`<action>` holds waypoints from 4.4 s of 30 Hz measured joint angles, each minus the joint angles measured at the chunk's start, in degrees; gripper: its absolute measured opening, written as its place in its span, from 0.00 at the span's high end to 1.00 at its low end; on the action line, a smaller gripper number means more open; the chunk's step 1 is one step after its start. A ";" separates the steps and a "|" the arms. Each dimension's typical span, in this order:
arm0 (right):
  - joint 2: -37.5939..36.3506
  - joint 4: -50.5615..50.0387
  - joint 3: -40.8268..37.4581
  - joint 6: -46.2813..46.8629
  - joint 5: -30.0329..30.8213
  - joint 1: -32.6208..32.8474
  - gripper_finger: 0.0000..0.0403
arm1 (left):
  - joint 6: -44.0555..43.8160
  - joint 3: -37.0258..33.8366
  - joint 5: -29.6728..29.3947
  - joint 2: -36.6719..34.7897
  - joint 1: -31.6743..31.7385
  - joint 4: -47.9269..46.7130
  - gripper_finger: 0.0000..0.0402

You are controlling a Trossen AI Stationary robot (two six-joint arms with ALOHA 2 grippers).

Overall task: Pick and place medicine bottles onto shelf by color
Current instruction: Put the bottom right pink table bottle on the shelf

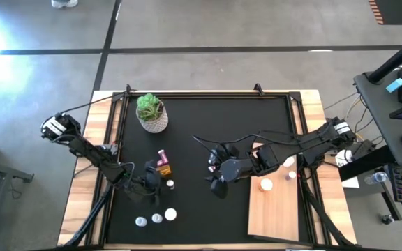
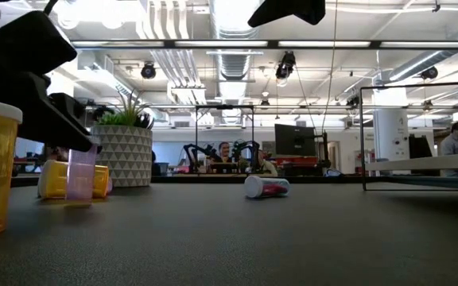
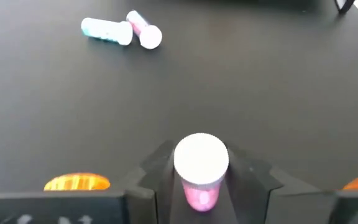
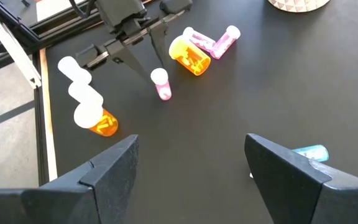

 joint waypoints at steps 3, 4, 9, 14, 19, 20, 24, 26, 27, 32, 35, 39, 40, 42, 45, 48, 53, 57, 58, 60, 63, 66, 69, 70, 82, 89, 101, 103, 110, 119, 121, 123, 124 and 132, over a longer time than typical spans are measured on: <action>0.00 -0.56 0.00 -0.02 -0.04 0.00 0.30 | 3.45 1.46 2.30 0.28 1.70 0.02 0.75; 0.00 -0.94 0.00 -0.02 -0.08 0.00 0.30 | 5.35 2.29 3.07 0.57 2.44 0.02 0.74; 0.00 -2.68 0.00 -0.04 -0.52 0.00 0.30 | 10.40 6.73 5.87 4.04 6.89 0.22 0.72; 0.00 -4.37 0.00 -0.07 -0.57 0.03 0.30 | 11.57 11.43 8.65 9.90 10.97 1.91 0.72; 0.00 -4.83 0.00 -0.35 -0.57 0.03 0.30 | 17.76 16.87 10.94 15.51 13.42 7.68 0.72; -0.02 -4.89 0.00 -0.39 -0.59 0.03 0.30 | 18.12 17.80 11.12 16.47 13.83 7.66 0.72; -0.02 -6.52 0.00 -0.50 -0.59 0.00 0.30 | 18.09 20.72 13.30 20.51 15.45 7.48 0.72; -0.02 -7.15 0.00 -0.50 -0.59 0.00 0.30 | 18.05 21.99 14.70 22.38 15.99 7.33 0.72; -0.02 -7.63 0.00 -0.50 -0.58 0.02 0.30 | 17.98 22.54 14.78 22.93 16.07 7.47 0.72; -0.02 -8.17 0.00 -0.52 -0.57 0.03 0.30 | 18.01 24.05 14.95 23.69 16.09 7.41 0.72; -0.02 -8.64 0.00 -0.52 -0.57 0.03 0.30 | 18.12 24.00 14.93 23.69 16.24 7.40 0.72; -0.02 -8.71 0.00 -0.52 -0.57 0.03 0.30 | 18.10 23.96 14.93 23.69 16.24 7.37 0.72; -0.02 -8.74 0.00 -0.52 -0.59 0.03 0.30 | 18.10 23.96 14.93 23.69 16.24 7.38 0.72; -0.02 -8.84 0.00 -0.52 -0.58 0.03 0.30 | 18.10 23.89 14.93 23.69 16.24 7.32 0.72; -0.02 -8.84 0.00 -0.52 -0.59 0.03 0.30 | 18.08 23.89 14.93 23.69 16.24 7.21 0.70; -0.02 -8.84 0.00 -0.52 -0.59 0.03 0.30 | 18.05 23.89 14.93 23.67 16.24 6.86 0.67; -0.02 -8.84 0.00 -0.52 -0.59 0.03 0.30 | 17.95 23.89 14.93 23.65 16.24 6.88 0.61; -0.02 -8.84 0.00 -0.52 -0.59 0.03 0.30 | 17.95 24.28 14.83 23.52 16.24 6.86 0.57; -0.02 -8.84 0.00 -0.52 -0.59 0.03 0.30 | 17.95 24.46 14.81 23.21 16.24 6.86 0.56; -0.04 -8.84 0.00 -0.45 -0.59 0.03 0.30 | 17.95 24.63 14.78 21.68 16.24 6.84 0.55; -0.04 -8.86 0.00 0.51 -0.59 0.00 0.30 | 17.91 24.76 14.71 17.98 16.24 5.67 0.54; 0.36 -8.56 0.00 1.05 -0.59 -0.13 0.30 | 17.64 24.74 14.72 12.50 16.24 -0.96 0.54; 1.62 -7.54 0.00 2.49 -0.57 -0.13 0.30 | 13.75 24.74 14.87 5.59 16.15 -11.18 0.54; 2.31 -6.95 0.00 2.44 -0.57 -0.13 0.30 | 11.52 24.73 15.18 3.21 16.03 -15.03 0.54; 12.55 -0.05 0.00 -4.01 -0.45 0.00 0.30 | -0.39 22.82 19.22 -16.71 13.50 -31.77 0.54; 16.61 4.22 0.00 -7.42 -0.42 0.00 0.30 | -0.35 22.78 19.33 -19.06 12.11 -32.17 0.54; 18.67 6.89 -0.08 -12.19 0.24 -0.31 0.30 | -0.37 21.95 20.97 -17.36 11.61 -32.12 0.54; 19.06 9.09 -0.83 -11.80 0.11 -0.50 0.30 | -0.41 21.69 20.97 -17.38 11.61 -32.20 0.54; 19.39 10.85 -2.11 -10.12 0.09 -0.78 0.30 | -0.41 21.27 20.97 -17.79 11.50 -32.06 0.54; 22.47 11.76 -2.37 -7.30 -2.44 -1.29 0.37 | -0.41 21.11 20.97 -17.84 11.50 -32.08 0.54; 22.99 12.64 -2.40 -7.22 -2.47 -1.33 0.40 | -0.41 21.11 20.97 -17.86 11.52 -32.02 0.54; 23.02 12.77 -2.40 -7.15 -2.47 -1.31 0.44 | -0.41 21.11 20.97 -17.89 11.52 -32.03 0.54; 23.02 12.83 -2.40 -7.15 -2.47 -1.29 0.46 | -0.41 21.11 20.97 -17.90 11.52 -32.02 0.54; 22.59 12.62 -2.40 -7.15 -2.58 -1.26 0.64 | -0.39 21.11 20.97 -17.90 11.52 -32.06 0.54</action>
